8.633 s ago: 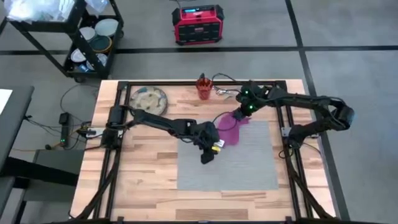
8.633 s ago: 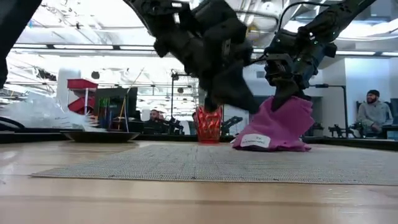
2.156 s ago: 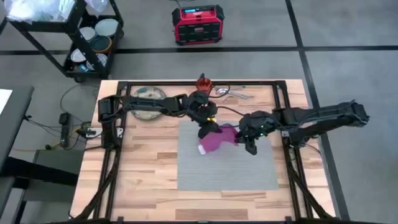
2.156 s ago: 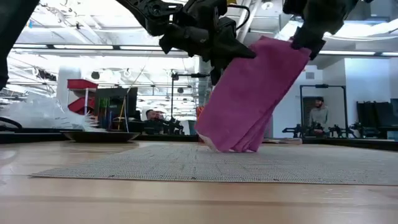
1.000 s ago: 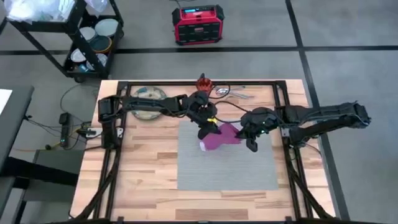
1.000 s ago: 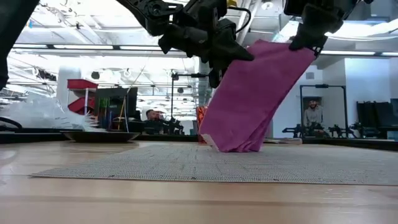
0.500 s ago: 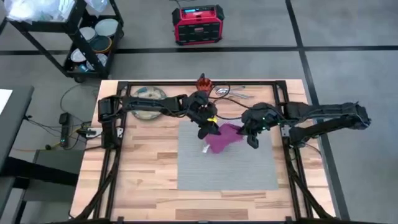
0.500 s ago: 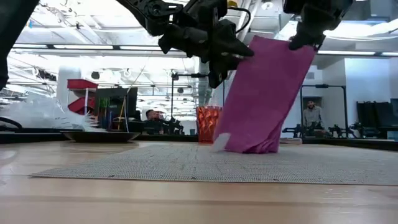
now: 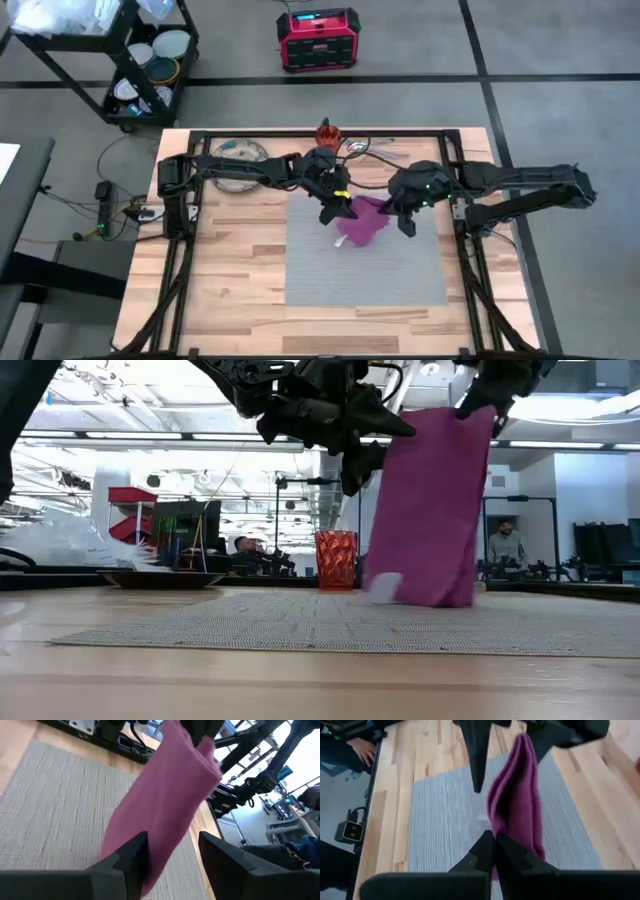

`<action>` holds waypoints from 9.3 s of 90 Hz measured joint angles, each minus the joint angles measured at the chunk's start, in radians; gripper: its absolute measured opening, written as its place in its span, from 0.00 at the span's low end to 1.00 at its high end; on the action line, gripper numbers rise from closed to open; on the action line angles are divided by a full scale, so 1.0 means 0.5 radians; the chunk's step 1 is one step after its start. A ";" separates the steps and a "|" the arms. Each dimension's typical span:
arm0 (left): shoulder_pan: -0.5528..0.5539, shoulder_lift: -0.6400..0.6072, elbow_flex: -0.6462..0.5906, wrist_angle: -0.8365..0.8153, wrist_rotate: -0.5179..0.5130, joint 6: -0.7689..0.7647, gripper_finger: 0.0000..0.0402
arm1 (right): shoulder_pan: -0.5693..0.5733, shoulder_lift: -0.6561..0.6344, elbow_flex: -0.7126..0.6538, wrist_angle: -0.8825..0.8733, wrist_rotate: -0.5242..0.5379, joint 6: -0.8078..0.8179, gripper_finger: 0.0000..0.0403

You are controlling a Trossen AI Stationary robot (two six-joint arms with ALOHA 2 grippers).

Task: Set table place
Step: Fold the pink table napkin

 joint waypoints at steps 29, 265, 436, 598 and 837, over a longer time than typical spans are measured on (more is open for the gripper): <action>0.000 0.000 0.000 0.110 -0.005 0.003 0.41 | -0.061 -0.001 0.014 -0.124 -0.003 -0.009 0.00; -0.137 0.038 0.029 0.335 -0.298 0.248 0.33 | -0.085 0.200 0.010 0.366 -0.318 0.021 0.00; -0.105 0.013 0.304 -0.217 0.027 0.429 0.00 | -0.044 0.062 0.065 -0.228 -0.322 -0.336 0.29; -0.098 0.013 0.304 -0.192 -0.330 0.423 0.21 | -0.464 0.128 0.064 0.370 0.209 -0.305 0.00; -0.240 0.052 1.001 -2.117 -0.721 0.858 0.00 | -0.603 -0.405 0.065 -0.404 -0.154 -0.267 0.25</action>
